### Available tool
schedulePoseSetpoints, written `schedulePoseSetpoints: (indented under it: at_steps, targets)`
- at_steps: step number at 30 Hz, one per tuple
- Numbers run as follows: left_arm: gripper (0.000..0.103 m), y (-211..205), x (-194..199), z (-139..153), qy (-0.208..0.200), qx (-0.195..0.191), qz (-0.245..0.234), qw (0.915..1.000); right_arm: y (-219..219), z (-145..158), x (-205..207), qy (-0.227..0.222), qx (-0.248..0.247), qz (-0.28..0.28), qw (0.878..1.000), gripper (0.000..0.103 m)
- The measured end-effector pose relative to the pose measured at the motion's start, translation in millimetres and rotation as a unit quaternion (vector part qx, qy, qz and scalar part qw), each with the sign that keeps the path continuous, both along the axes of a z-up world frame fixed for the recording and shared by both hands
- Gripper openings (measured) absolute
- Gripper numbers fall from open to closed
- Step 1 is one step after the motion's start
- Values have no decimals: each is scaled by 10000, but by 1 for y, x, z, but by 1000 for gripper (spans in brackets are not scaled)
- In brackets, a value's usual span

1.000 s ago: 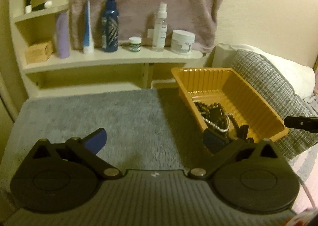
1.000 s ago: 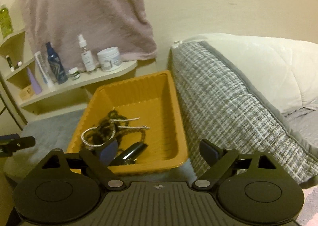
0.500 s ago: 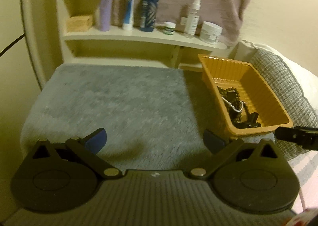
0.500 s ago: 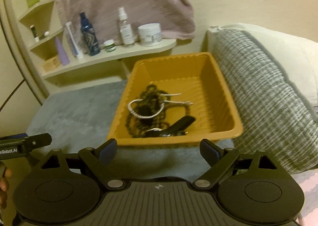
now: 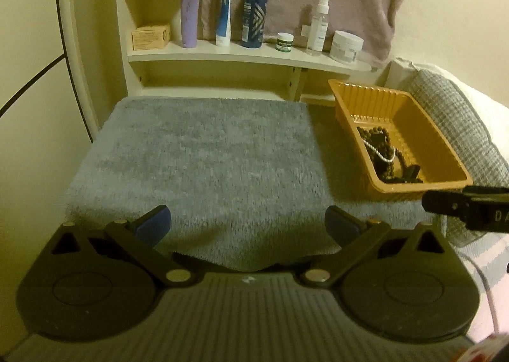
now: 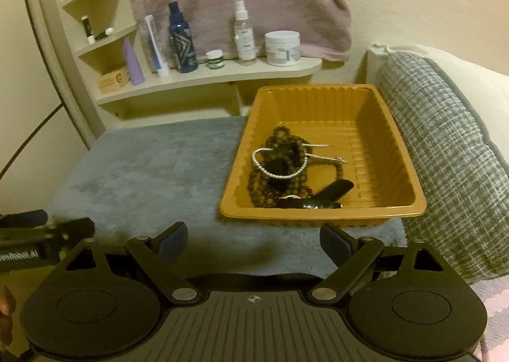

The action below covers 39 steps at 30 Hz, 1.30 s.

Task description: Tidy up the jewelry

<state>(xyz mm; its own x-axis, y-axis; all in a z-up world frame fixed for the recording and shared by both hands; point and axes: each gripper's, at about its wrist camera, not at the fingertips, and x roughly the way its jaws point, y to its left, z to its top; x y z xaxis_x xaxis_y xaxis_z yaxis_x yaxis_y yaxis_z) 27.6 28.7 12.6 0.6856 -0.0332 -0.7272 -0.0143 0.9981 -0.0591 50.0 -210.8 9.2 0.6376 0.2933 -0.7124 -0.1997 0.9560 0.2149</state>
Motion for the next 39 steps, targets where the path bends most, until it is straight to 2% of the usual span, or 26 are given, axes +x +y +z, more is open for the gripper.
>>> schedulePoseSetpoints:
  at_steps: [15, 39]
  targets:
    - [102, -5, -10, 6, -127, 198, 27, 9997, 6, 3, -11, -60, 86, 13, 9999, 90]
    - [102, -7, -11, 9, -177, 208, 4, 9996, 8, 3, -13, -70, 141, 3, 9999, 90]
